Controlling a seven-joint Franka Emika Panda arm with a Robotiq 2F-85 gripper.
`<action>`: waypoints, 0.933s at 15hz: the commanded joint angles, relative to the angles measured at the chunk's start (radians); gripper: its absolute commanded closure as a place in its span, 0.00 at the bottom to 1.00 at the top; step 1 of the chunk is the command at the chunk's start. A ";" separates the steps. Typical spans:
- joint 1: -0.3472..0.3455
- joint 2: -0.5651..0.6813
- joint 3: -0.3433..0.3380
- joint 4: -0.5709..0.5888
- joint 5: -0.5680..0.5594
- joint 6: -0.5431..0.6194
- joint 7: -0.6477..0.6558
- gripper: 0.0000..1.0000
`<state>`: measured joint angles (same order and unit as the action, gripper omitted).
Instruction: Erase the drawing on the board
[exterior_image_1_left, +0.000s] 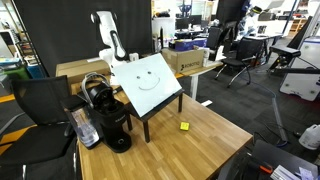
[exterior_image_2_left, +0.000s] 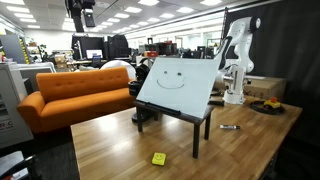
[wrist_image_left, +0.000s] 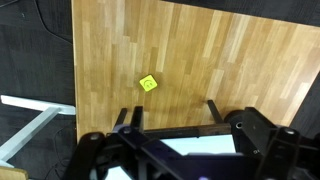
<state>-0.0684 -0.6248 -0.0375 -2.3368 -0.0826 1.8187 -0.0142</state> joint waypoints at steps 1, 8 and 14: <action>0.005 0.001 -0.003 0.002 -0.002 -0.002 0.002 0.00; 0.005 0.001 -0.003 0.002 -0.002 -0.002 0.002 0.00; 0.007 0.012 -0.014 -0.006 -0.004 0.013 -0.019 0.00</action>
<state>-0.0684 -0.6241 -0.0375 -2.3373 -0.0826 1.8187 -0.0142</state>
